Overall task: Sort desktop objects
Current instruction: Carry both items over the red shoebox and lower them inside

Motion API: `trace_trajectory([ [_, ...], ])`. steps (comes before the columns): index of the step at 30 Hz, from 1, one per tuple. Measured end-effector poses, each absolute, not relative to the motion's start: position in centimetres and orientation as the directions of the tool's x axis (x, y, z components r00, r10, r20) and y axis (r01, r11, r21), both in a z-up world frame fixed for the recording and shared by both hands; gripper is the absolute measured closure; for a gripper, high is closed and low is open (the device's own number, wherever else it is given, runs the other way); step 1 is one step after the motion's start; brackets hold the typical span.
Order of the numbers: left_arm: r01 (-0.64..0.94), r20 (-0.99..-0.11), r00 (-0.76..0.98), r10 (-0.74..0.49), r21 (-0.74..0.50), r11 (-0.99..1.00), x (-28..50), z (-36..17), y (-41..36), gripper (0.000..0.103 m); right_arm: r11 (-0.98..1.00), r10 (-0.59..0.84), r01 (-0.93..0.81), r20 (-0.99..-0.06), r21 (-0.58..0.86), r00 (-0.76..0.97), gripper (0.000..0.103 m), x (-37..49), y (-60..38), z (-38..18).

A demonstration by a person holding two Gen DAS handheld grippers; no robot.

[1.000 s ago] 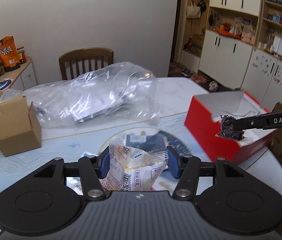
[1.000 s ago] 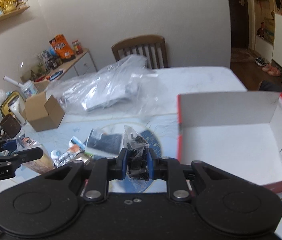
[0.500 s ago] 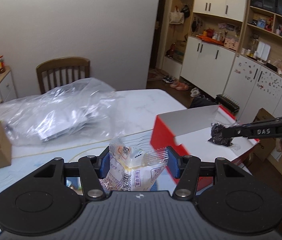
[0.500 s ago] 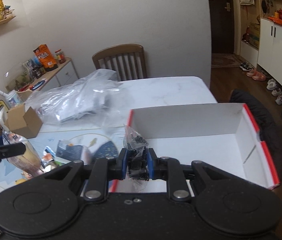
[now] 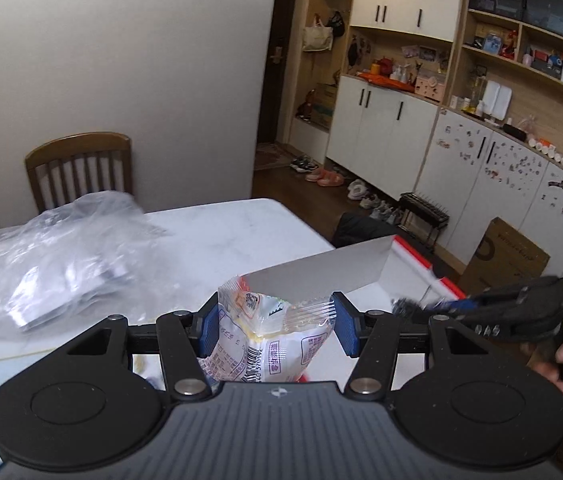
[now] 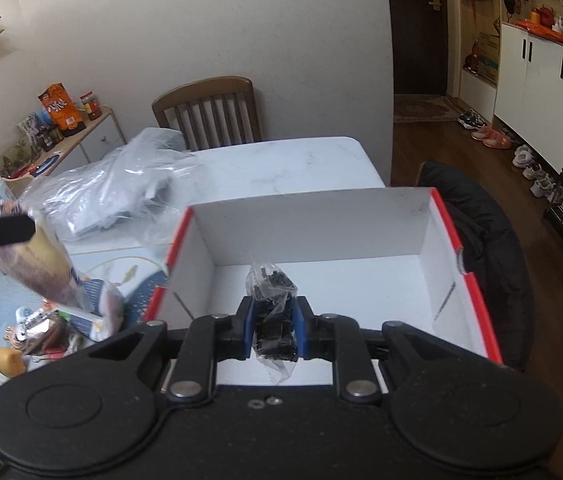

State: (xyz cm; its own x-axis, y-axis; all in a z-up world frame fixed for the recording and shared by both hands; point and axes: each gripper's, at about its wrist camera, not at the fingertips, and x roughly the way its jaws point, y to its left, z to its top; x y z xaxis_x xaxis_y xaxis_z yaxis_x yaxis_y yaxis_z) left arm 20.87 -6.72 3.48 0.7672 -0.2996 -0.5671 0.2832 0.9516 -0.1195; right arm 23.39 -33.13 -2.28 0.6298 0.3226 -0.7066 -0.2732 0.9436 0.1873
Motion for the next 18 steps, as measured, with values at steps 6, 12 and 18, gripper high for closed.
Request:
trace_trajectory([
  [6,0.350,-0.595,0.728,-0.341,-0.106,0.931,23.5,2.9,-10.2,0.048,0.948,0.307,-0.263,-0.719,0.177,0.623,0.083,24.3,-34.7,-3.3],
  [12,0.392,-0.646,0.671,-0.364,-0.107,0.914,26.3,0.7,-13.1,0.048,0.957,0.276,-0.242,-0.748,0.158,0.603,0.083,25.5,-35.8,-4.8],
  [18,0.428,-0.698,0.613,-0.370,-0.100,0.898,28.5,-1.6,-15.6,0.048,0.960,0.261,-0.243,-0.771,0.141,0.581,0.084,26.6,-36.1,-6.2],
])
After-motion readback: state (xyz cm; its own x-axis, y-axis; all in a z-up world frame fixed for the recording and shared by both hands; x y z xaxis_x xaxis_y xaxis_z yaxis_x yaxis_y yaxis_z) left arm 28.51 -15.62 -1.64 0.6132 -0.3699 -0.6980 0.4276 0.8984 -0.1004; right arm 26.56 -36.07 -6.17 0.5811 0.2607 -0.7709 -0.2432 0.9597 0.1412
